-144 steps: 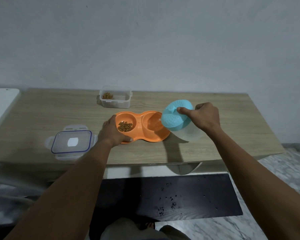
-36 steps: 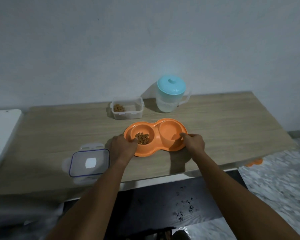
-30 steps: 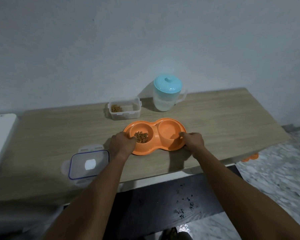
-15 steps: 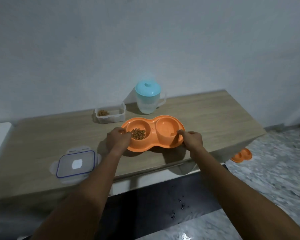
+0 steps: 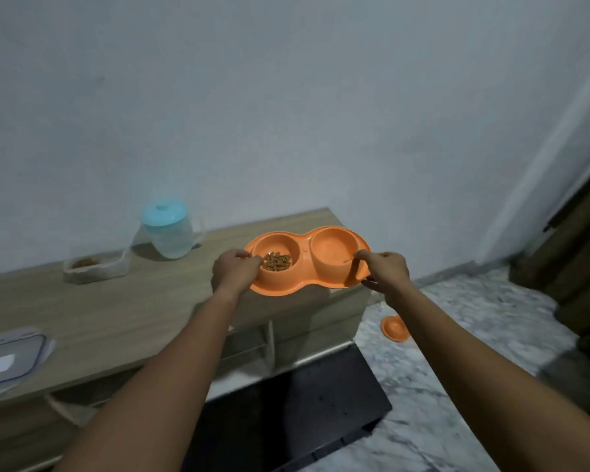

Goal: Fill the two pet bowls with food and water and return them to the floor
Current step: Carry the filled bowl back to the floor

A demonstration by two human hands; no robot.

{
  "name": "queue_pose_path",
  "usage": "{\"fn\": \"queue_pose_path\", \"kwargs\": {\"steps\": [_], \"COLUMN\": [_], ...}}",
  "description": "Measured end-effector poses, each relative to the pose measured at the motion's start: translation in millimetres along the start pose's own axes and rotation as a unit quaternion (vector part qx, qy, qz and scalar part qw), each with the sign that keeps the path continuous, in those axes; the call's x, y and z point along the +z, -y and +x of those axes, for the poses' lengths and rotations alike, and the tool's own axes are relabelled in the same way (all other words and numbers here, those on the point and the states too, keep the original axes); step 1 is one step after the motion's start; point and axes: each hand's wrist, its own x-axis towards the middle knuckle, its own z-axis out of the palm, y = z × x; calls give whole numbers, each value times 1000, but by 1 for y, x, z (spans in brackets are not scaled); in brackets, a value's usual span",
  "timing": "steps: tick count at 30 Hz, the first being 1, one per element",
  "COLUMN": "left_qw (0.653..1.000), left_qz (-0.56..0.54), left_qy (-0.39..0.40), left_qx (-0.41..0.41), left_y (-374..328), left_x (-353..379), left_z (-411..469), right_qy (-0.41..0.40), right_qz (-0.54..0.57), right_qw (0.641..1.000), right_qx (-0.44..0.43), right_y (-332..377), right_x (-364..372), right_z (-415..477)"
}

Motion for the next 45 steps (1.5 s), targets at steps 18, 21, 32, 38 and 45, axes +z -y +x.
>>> {"fn": "queue_pose_path", "kwargs": {"steps": [18, 21, 32, 38, 45], "left_qw": [987, 984, 995, 989, 964], "left_qz": [-10, -21, 24, 25, 16], "left_qy": [155, 173, 89, -39, -124], "left_qx": [50, 36, -45, -139, -236], "left_y": [-142, -151, -86, 42, 277], "left_x": [393, 448, 577, 684, 818], "left_z": [21, 31, 84, 145, 214], "right_qy": [-156, -169, -81, -1, 69], "right_qz": [52, 38, -18, -37, -104], "right_qw": [985, 983, 988, 982, 976], "right_qx": [48, 61, 128, 186, 179], "right_y": [-31, -36, -114, -269, -515], "right_x": [-290, -315, -297, -226, -133], "right_z": [218, 261, 426, 556, 693]}}
